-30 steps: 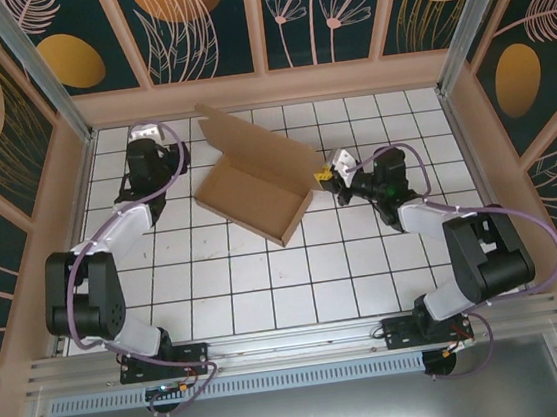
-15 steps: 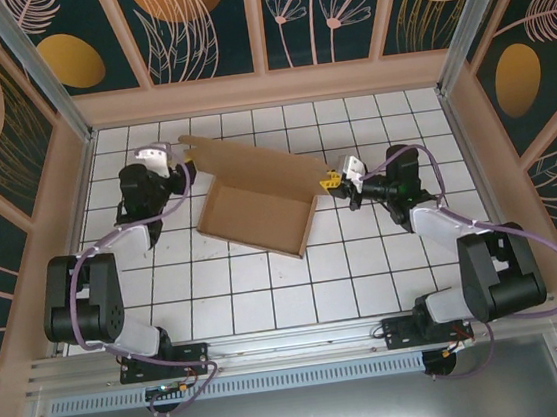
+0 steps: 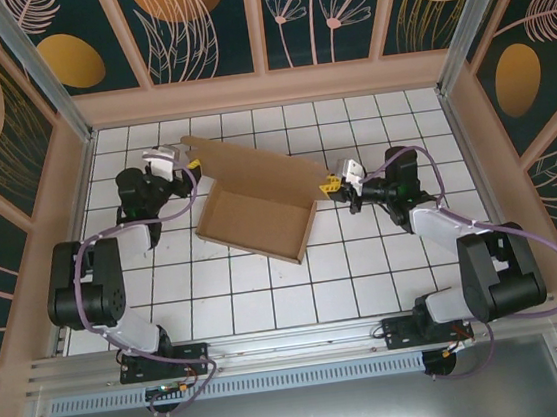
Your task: Fold the paper box
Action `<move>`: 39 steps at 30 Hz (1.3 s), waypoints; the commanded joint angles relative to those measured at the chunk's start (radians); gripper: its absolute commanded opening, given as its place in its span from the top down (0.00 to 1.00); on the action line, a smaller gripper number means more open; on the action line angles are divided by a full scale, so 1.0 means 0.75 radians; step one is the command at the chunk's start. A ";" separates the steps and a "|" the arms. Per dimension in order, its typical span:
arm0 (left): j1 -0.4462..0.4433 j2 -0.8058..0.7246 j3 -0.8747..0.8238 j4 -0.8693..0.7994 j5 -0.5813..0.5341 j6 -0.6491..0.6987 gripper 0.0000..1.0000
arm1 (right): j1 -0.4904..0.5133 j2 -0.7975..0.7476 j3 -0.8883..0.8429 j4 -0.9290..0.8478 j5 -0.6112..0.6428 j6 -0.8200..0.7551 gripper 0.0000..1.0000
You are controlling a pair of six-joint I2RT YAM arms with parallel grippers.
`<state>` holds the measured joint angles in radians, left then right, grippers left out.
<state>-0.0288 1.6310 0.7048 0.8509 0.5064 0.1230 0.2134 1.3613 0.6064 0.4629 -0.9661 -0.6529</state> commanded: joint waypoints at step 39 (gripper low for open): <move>0.012 0.062 0.121 -0.113 0.491 0.077 0.70 | 0.039 0.092 -0.021 0.264 0.212 0.188 1.00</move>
<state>0.0002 1.6730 0.7692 0.8242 0.7979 0.1791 0.2310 1.4200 0.5991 0.6041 -0.8120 -0.5327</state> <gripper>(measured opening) 0.295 0.050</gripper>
